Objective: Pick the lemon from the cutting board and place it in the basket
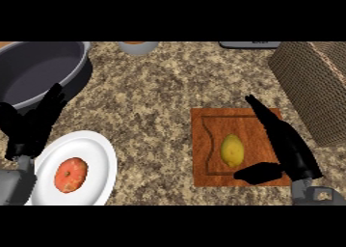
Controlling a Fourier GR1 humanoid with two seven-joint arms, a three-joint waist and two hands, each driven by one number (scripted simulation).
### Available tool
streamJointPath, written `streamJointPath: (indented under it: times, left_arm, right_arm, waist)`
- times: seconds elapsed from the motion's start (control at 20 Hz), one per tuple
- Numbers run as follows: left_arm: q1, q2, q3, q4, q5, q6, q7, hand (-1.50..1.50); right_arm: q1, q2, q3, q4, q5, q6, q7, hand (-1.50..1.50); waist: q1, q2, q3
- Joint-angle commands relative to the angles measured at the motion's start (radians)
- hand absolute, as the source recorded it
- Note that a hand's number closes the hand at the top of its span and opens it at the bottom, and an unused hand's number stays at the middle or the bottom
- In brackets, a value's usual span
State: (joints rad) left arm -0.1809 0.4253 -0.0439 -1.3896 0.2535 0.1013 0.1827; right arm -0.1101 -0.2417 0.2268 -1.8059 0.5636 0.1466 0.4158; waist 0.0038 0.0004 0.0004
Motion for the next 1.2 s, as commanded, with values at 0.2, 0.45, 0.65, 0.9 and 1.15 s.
streamJointPath:
  times: [0.2, 0.45, 0.65, 0.9, 1.15]
  left_arm:
    - [-0.011, -0.044, 0.021, -0.049, -0.058, 0.001, 0.051, 0.00]
    - [-0.021, -0.080, 0.056, -0.011, -0.086, -0.027, 0.049, 0.00]
    - [0.030, -0.087, 0.082, -0.074, -0.104, -0.043, 0.048, 0.00]
    - [0.046, -0.095, 0.109, -0.098, -0.103, -0.091, 0.062, 0.00]
    - [-0.072, -0.125, 0.129, 0.073, -0.163, -0.073, 0.011, 0.00]
  right_arm:
    - [-0.030, 0.050, 0.023, 0.204, 0.078, 0.011, -0.052, -1.50]
    - [-0.013, 0.062, 0.009, 0.237, 0.116, 0.013, -0.099, -1.50]
    - [-0.011, 0.035, -0.057, 0.300, 0.106, 0.005, -0.206, -1.50]
    - [-0.038, 0.069, -0.072, 0.200, 0.045, 0.108, -0.145, -1.50]
    - [0.098, 0.043, -0.046, 0.138, 0.074, 0.098, -0.240, -1.50]
  waist:
    - [-0.002, 0.000, 0.000]
    - [-0.004, -0.001, 0.000]
    - [-0.002, -0.001, 0.000]
    - [-0.001, -0.001, 0.000]
    - [-0.008, 0.000, 0.000]
